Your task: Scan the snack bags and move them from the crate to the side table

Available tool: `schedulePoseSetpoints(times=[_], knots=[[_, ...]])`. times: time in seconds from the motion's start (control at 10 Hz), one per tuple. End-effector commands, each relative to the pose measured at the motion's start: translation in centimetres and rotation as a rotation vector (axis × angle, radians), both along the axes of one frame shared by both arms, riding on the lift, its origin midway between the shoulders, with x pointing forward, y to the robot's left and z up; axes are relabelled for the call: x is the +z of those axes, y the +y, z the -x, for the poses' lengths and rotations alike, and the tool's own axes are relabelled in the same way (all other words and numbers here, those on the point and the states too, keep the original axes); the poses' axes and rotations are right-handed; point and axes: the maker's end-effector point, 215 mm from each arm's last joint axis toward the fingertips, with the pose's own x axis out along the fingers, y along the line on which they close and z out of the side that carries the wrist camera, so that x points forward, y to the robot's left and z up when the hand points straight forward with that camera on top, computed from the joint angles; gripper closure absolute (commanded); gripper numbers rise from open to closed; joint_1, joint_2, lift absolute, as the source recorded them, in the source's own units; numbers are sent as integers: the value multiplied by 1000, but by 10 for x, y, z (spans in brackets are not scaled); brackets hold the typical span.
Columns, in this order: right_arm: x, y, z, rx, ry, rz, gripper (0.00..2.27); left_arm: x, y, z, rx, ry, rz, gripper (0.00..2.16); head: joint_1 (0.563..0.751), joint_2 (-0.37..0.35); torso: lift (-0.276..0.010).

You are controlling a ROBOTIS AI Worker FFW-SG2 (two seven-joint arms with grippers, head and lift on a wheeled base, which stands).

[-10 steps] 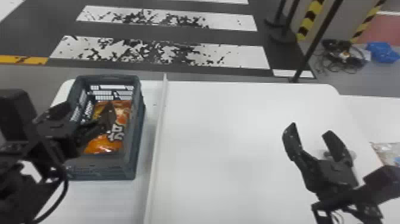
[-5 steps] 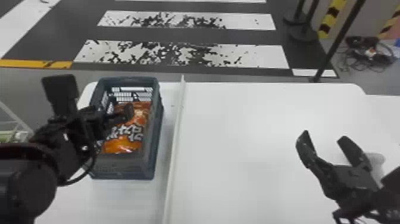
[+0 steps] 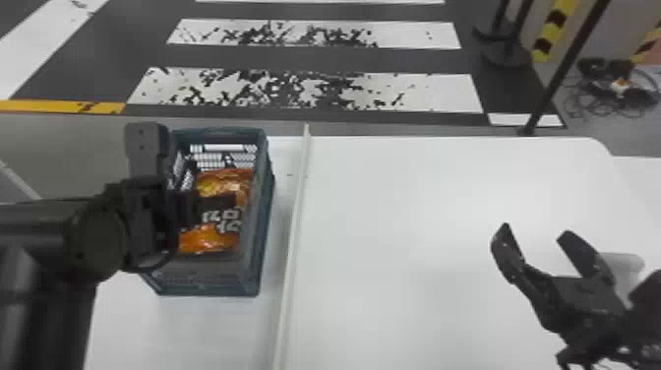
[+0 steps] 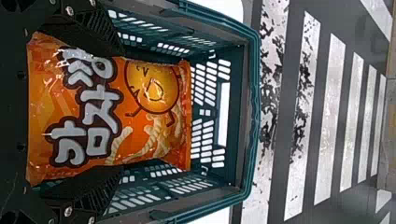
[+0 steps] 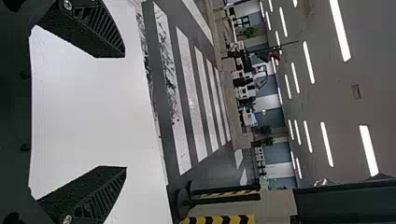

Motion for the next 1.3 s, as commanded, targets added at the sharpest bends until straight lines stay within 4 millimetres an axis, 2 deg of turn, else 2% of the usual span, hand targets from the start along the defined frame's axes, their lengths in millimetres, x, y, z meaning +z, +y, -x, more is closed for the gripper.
schedulePoseSetpoints(times=[0.0,0.2,0.5,0.6,0.7,0.8,0.9,1.0,1.2], knots=[[-2,-2,-1,2,4,4,66,-7,2,-12,8,23,12,144,695,29,-87],[-4,1,-1,14,6,10,66,-16,2,-23,15,50,33,147,695,29,-87],[-8,7,-6,36,11,8,66,-41,1,-19,20,108,62,208,695,27,-87],[-13,14,-9,56,18,6,66,-55,1,-10,31,142,68,346,695,31,-87],[-17,14,-8,63,27,9,66,-66,-5,-4,26,162,88,647,695,36,-87],[-18,14,-6,65,31,6,66,-73,-6,0,28,177,93,994,695,41,-87],[-18,14,-5,66,29,1,66,-79,-5,4,40,190,117,1490,695,38,-87],[-18,14,-5,65,30,-3,66,-83,-3,14,45,202,134,1804,695,38,-87],[-18,20,-1,77,31,-16,66,-69,6,24,70,160,95,1804,695,45,-87]])
